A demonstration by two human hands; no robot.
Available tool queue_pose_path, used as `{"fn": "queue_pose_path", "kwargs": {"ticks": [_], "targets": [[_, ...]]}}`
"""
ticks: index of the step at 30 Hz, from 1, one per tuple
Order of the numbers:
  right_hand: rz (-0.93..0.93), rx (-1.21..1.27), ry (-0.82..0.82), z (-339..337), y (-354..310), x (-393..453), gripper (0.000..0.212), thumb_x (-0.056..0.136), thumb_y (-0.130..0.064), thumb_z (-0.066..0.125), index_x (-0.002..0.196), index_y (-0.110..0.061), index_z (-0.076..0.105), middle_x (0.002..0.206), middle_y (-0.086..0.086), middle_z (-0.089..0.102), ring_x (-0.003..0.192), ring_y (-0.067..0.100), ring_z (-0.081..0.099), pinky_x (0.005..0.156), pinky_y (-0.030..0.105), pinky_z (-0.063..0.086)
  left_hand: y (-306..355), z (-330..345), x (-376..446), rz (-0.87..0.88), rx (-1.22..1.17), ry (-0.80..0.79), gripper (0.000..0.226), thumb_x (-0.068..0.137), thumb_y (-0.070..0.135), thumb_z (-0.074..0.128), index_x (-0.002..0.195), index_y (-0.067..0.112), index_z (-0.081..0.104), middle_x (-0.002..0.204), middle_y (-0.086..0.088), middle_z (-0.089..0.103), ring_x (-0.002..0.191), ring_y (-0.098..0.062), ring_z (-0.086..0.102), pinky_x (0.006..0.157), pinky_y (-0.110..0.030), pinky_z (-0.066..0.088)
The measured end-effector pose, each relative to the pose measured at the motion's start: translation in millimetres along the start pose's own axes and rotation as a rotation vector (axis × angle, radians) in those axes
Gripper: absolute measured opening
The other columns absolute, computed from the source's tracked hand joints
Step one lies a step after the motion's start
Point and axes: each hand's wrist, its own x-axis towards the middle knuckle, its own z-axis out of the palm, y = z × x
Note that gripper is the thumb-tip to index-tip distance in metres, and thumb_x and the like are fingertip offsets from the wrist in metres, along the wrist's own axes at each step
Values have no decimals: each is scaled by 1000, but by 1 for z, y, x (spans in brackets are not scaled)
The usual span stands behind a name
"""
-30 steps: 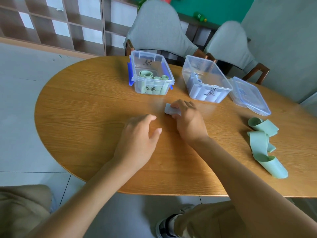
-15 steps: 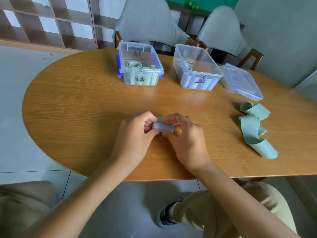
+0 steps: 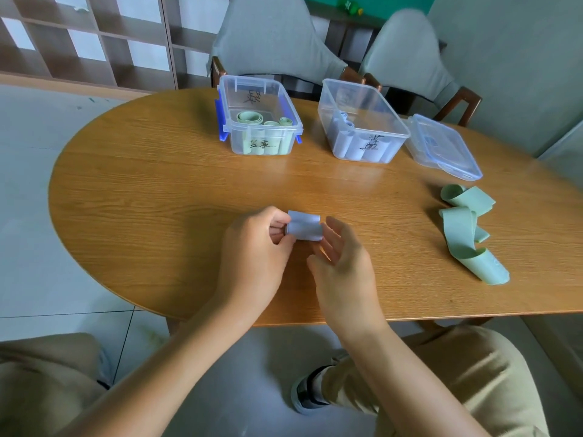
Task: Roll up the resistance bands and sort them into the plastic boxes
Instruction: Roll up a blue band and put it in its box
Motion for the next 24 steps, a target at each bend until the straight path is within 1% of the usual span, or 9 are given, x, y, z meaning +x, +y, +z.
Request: {"fn": "queue_pose_path", "kwargs": {"ticks": [2,4,6,8,10,13,15,20,24], "targets": [[17,50,16,0,0,0,61,92,9,50,142,-25,46,133,-11,58,116,-6,58,97,13,48,9,-1,-5,-34,-70,10,24,82,2,74,93,23,74,88,15,75,84,1,71,83,-33,60],[42,81,18,0,0,-1,63,91,10,50,142,-25,45,138,-8,58,126,3,56,104,24,48,16,-3,-11,-57,-104,15,37,83,0,73,91,35,70,87,24,73,86,6,70,86,-24,57],[38,57,-10,2,-2,-3,65,91,8,50,145,-26,42,134,-14,58,122,-6,54,101,16,46,22,-4,-17,-85,-100,18,50,85,-2,69,88,48,63,81,38,67,88,12,67,84,-10,51],[5,-7,-31,4,-1,-7,64,91,4,50,146,-26,40,109,-31,59,102,-24,54,86,2,41,25,-4,-21,-101,-107,15,55,86,-5,65,92,50,59,77,47,61,88,19,63,81,-2,46],[-1,-27,-17,6,-1,-8,63,91,3,50,146,-27,40,99,-35,59,98,-21,57,88,5,45,25,-3,-25,-105,-123,12,52,87,-8,60,107,40,65,79,44,61,89,23,60,82,0,43],[11,31,10,7,-1,-8,69,88,5,50,146,-30,38,130,-20,58,123,0,56,109,36,46,24,-1,-28,-122,-140,9,49,90,-8,56,132,16,64,104,28,65,99,19,61,90,-4,44],[34,70,3,7,-3,-8,73,88,8,50,147,-32,36,134,-19,55,127,2,54,110,39,45,23,1,-31,-127,-143,-3,51,90,-9,53,133,17,63,108,25,67,105,15,62,94,-10,45],[38,47,-32,5,-4,-9,78,88,9,51,152,-31,32,144,-8,52,121,0,58,109,31,46,18,2,-35,-92,-75,-1,52,89,-3,48,133,19,64,123,12,71,116,1,63,104,-34,50],[-8,-107,-72,-1,-3,-7,69,87,10,45,146,-26,43,123,-17,58,106,-14,56,98,15,45,18,-1,-33,-45,23,16,49,87,9,45,128,23,67,116,14,73,111,-3,66,99,-36,53]]}}
